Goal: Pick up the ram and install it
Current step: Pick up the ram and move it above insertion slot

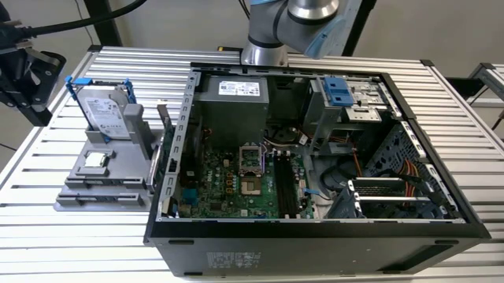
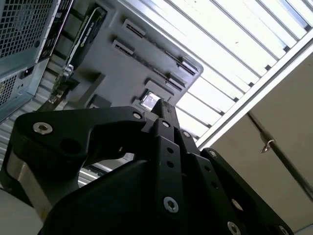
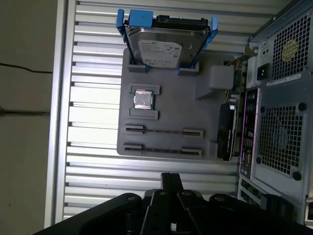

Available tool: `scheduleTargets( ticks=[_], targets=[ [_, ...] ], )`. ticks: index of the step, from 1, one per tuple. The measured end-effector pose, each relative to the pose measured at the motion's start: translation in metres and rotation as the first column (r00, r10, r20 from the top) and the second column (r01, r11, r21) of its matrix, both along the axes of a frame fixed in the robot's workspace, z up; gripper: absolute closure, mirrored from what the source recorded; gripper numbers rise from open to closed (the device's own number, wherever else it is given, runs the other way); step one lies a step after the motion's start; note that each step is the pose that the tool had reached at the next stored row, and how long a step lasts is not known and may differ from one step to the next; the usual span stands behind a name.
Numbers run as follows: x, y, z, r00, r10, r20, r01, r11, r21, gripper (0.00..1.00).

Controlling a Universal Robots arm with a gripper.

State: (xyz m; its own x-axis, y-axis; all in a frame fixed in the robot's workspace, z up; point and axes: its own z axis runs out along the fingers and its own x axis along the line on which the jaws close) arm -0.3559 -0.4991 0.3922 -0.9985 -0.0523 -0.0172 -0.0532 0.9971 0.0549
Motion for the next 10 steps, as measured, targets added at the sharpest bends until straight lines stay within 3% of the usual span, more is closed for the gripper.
scheduleTargets(
  ticks=[10],
  targets=[
    [0.0, 0.0, 0.0, 0.9984, 0.056, 0.0, -0.056, 0.9984, 0.0, 1.0]
  ],
)
